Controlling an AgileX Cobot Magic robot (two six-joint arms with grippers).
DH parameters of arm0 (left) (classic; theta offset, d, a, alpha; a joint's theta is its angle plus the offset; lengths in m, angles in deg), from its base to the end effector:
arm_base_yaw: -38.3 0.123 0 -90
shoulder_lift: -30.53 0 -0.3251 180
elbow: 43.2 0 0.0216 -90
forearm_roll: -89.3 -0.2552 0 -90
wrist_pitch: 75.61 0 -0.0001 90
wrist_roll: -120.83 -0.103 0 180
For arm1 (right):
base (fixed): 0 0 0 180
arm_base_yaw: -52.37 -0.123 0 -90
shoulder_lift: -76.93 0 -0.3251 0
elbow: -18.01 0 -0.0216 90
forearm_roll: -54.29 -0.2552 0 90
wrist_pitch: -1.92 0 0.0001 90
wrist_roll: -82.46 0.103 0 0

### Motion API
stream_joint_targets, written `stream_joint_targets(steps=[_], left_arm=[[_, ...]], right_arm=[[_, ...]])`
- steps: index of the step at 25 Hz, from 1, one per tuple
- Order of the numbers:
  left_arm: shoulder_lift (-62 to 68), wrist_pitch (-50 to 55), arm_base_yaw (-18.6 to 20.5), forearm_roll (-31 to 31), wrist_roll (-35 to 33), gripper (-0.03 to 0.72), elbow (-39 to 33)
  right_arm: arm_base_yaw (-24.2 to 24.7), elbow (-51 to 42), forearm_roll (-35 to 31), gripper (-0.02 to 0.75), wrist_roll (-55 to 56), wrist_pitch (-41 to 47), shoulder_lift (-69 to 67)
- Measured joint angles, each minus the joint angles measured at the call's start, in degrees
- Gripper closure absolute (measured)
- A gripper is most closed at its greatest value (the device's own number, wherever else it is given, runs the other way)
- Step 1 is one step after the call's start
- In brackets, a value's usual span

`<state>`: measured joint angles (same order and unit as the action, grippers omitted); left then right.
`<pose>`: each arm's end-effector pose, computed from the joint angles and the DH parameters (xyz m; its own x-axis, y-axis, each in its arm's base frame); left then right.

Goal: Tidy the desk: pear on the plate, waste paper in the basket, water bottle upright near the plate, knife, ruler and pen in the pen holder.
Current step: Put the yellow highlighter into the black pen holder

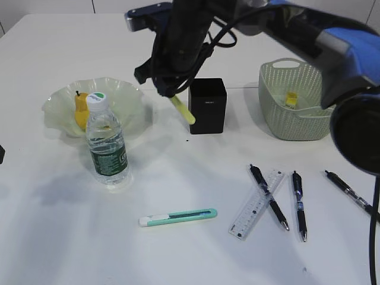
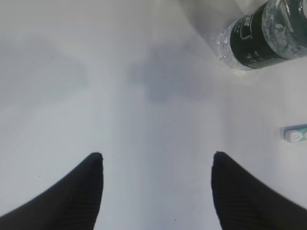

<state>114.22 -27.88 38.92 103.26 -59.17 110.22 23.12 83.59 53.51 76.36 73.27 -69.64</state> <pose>0.2506 -0.0157 0.2846 -0.9185 -0.1722 -0.3560 -0.0941 0.9695 -0.2263 0.4947 0.2786 0.2721 -0.7184 -0.5192 -0.4630 -0.5700 0.8209 -0.0360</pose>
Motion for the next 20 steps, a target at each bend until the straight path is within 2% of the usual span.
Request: stream_joint_targets(steps=[5,10,20], left_arm=[[0.0,0.1,0.0,0.0,0.0,0.188,0.0],[0.0,0.4,0.0,0.0,0.0,0.188,0.0],[0.0,0.5,0.0,0.0,0.0,0.19,0.0]], right_arm=[[4.1,-2.4,0.2,0.593,1.0,0.2,6.0],[7.3,-10.3,0.8,0.593,1.8,0.2,12.8],[8.1,-29.5,1.2,0.593,2.8,0.2,23.0]])
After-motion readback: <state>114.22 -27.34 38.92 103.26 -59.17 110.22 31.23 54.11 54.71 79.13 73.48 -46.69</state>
